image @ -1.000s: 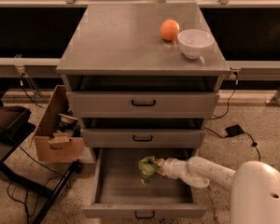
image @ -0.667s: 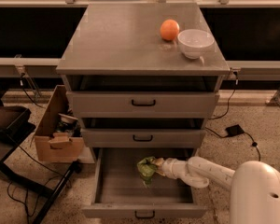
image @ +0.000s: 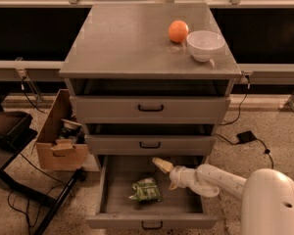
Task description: Place green jalapeno chip bag into bottom drawer
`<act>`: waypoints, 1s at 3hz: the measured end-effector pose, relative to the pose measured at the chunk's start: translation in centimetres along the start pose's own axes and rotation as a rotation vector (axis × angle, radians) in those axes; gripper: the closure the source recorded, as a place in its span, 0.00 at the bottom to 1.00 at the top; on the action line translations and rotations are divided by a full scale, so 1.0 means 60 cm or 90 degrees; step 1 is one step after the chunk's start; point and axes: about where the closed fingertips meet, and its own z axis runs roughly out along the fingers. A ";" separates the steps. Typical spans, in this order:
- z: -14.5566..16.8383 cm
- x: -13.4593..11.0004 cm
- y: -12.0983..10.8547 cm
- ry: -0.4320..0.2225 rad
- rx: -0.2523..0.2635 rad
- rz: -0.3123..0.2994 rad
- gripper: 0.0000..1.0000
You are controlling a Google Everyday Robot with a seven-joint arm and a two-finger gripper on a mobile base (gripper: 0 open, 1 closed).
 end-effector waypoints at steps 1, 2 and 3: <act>-0.015 0.008 0.015 -0.001 0.018 -0.018 0.00; -0.070 0.023 0.043 -0.001 0.087 -0.065 0.00; -0.137 0.063 0.074 0.033 0.182 -0.097 0.00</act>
Offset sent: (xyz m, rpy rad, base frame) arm -0.0723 -0.0192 0.1174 -0.3421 0.0446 0.1863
